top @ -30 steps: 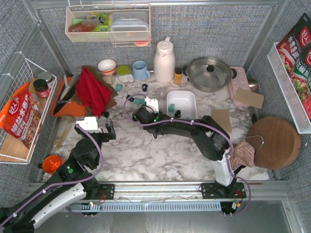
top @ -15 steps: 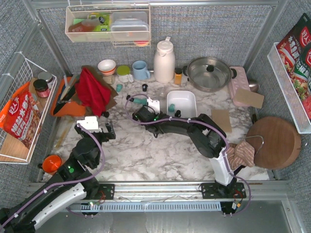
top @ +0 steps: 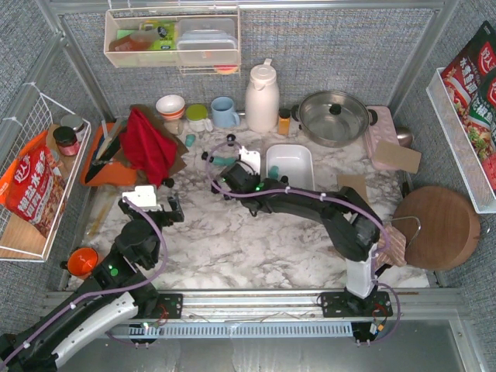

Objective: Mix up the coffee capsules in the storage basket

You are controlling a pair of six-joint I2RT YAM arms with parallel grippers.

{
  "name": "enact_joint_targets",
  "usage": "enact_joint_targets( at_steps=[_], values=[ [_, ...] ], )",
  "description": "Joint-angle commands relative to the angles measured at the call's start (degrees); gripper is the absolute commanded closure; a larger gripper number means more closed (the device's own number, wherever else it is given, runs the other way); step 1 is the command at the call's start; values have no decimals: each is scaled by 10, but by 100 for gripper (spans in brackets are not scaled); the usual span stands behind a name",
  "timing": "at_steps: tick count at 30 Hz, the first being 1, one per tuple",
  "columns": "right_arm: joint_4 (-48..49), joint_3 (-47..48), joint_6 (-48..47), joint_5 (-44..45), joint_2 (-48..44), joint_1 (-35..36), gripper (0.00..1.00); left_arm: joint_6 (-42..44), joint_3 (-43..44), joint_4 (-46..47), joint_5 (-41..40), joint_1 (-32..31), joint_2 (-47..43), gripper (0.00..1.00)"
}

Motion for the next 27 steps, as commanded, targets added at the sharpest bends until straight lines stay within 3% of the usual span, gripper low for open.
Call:
enact_joint_targets(
  at_steps=[1,5,9,20,27],
  values=[
    [49,-23,-51,47,-52,0,71,3,0,19,-3,1,-3,1],
    [79,-48,-104,130,-90,-2,70,2,0,18,0,2,-3,1],
    [63,-70,-95,186,-108,-20,69,2,0,18,0,2,-5,1],
    [0,-129,34,175,-136,-83,66,3,-1,20,1,3,-1,1],
    [-49,-121,83,143,-121,-106,51,4,-2,20,-1,4,-2,1]
  ],
)
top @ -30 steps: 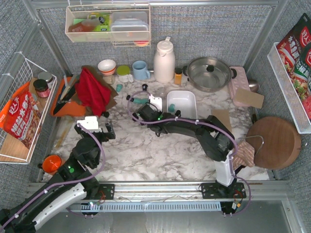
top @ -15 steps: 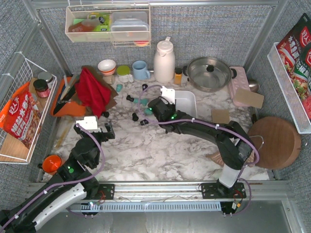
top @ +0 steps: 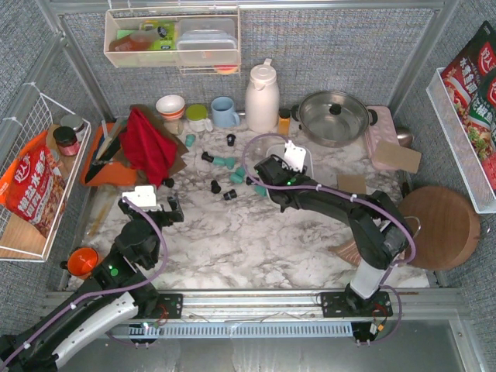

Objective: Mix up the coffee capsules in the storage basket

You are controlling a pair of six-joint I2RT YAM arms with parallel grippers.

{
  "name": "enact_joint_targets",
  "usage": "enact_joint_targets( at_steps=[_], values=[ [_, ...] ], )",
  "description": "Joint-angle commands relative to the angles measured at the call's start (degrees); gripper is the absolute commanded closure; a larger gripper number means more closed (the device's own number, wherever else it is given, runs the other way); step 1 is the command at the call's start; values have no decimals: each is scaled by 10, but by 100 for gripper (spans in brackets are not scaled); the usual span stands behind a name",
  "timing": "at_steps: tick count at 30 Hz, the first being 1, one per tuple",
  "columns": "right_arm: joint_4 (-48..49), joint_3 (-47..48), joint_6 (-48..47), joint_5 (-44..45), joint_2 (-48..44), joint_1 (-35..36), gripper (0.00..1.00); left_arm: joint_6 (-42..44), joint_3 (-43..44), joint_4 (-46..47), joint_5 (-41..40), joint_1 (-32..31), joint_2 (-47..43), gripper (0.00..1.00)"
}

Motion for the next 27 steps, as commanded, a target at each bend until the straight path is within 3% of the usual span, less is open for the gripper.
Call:
enact_joint_targets(
  at_steps=[1,8,18,23,27],
  values=[
    [-37,6,43,-14,6,-6,49,4,-1,20,-3,1,1,1],
    [-28,3,24,-33,-2,-10,45,4,-2,21,-3,3,1,1],
    [26,39,-140,-55,1,41,45,4,-2,22,-1,4,1,1],
    [96,41,-231,-144,5,68,45,4,-2,22,-1,5,0,1],
    [110,62,-227,-214,32,75,45,4,-2,23,1,7,0,1]
  ],
)
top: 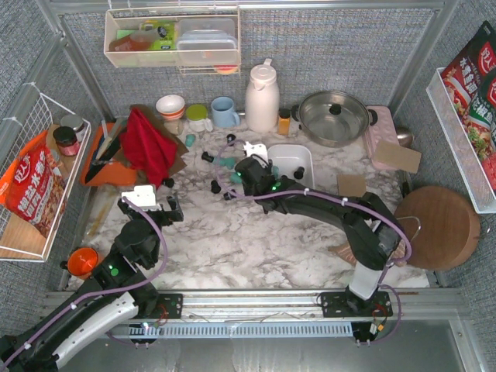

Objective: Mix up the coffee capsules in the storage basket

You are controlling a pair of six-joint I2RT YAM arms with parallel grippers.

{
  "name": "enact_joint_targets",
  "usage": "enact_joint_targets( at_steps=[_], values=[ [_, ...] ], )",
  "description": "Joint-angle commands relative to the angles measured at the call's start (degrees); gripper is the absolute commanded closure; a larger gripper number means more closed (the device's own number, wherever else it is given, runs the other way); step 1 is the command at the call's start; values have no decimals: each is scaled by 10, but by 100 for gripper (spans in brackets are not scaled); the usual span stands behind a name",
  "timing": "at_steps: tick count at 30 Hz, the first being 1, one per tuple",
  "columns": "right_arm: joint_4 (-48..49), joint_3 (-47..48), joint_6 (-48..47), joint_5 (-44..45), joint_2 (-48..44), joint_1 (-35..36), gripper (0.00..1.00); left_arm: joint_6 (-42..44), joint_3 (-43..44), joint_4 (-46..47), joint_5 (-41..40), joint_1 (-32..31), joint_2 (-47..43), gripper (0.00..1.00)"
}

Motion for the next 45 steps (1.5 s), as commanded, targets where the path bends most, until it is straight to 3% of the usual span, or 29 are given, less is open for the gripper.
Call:
enact_joint_targets(
  at_steps=[1,6,11,15,21,28,36,45],
  values=[
    [51,24,-24,-88,33,7,45,4,0,19,1,2,0,1],
    [83,57,-28,-147,90,19,43,3,0,18,2,3,-1,1],
    [56,114,-50,-204,145,22,32,2,0,19,3,4,-2,1],
    [28,148,-62,-203,175,28,27,2,0,19,4,4,-3,1],
    [-37,199,-40,-166,222,28,27,2,0,18,5,4,-4,1],
    [-47,216,-16,-163,246,27,30,1,0,18,6,5,-5,1],
    [-19,205,-13,-162,248,26,44,1,0,17,4,5,-8,1],
    [7,151,-27,-146,185,25,50,2,-1,17,2,5,-8,1]
  ],
)
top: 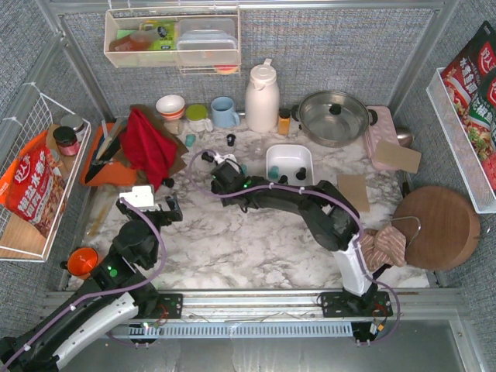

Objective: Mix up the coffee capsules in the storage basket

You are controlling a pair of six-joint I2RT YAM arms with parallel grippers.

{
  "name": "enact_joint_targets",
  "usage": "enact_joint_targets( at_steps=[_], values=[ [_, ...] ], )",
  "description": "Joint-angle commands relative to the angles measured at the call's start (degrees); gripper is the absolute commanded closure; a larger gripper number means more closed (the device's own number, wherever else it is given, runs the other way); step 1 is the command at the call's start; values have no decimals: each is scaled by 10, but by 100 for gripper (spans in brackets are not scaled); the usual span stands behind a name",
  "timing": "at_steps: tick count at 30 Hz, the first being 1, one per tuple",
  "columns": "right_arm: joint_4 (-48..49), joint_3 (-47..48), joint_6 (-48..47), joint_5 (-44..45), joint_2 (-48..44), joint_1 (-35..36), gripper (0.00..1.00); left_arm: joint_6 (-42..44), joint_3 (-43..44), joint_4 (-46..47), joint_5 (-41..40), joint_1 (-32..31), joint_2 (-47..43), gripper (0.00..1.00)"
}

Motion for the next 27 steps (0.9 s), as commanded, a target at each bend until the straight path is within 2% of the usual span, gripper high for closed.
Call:
enact_joint_targets(
  at_steps=[1,9,13,20,27],
  values=[
    [30,-37,-11,28,-57,-2,50,3,-2,18,-1,1,0,1],
    [88,-178,-36,132,-229,-28,50,9,-5,22,-7,2,15,1],
    [110,-251,-36,174,-287,-59,49,17,-8,28,-17,4,25,1],
    [103,-337,-4,163,-326,-108,46,33,-19,46,-26,15,46,1],
    [104,-359,2,133,-319,-131,40,43,-25,58,-25,27,85,1]
  ],
)
